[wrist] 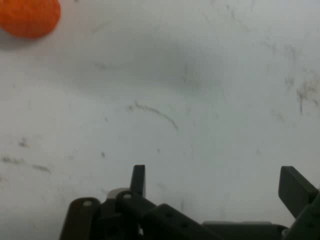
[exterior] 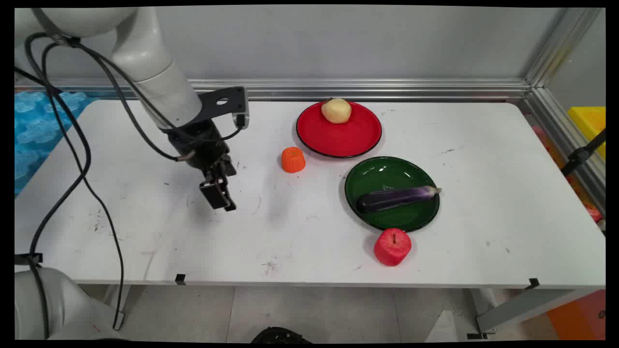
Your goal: Pick up the eggplant from the green plate, then place the picked object on the table
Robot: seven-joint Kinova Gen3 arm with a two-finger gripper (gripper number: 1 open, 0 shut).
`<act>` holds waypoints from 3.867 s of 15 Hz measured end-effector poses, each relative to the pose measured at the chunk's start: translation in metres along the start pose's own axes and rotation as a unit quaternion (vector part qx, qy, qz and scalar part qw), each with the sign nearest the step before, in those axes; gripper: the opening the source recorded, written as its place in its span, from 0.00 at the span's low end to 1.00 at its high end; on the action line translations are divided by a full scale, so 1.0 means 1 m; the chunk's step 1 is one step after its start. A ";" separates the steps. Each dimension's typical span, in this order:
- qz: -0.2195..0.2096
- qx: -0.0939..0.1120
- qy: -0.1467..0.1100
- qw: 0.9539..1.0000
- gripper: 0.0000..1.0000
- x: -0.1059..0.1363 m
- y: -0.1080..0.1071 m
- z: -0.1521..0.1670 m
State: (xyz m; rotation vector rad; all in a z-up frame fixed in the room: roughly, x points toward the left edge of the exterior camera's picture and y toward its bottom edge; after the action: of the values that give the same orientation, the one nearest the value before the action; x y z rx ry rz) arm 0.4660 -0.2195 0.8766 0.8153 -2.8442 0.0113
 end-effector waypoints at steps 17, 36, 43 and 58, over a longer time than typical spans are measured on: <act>0.023 0.030 0.131 0.991 1.00 0.170 0.012 0.066; -0.001 0.040 0.173 0.984 1.00 0.229 0.018 0.156; -0.004 0.037 0.172 0.984 0.00 0.229 0.020 0.171; 0.019 0.020 0.167 0.985 0.00 0.215 0.004 0.097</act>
State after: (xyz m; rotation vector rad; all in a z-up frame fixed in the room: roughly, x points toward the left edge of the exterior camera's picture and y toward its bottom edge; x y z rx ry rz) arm 0.2680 -0.3339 0.8189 0.6925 -2.5479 0.1932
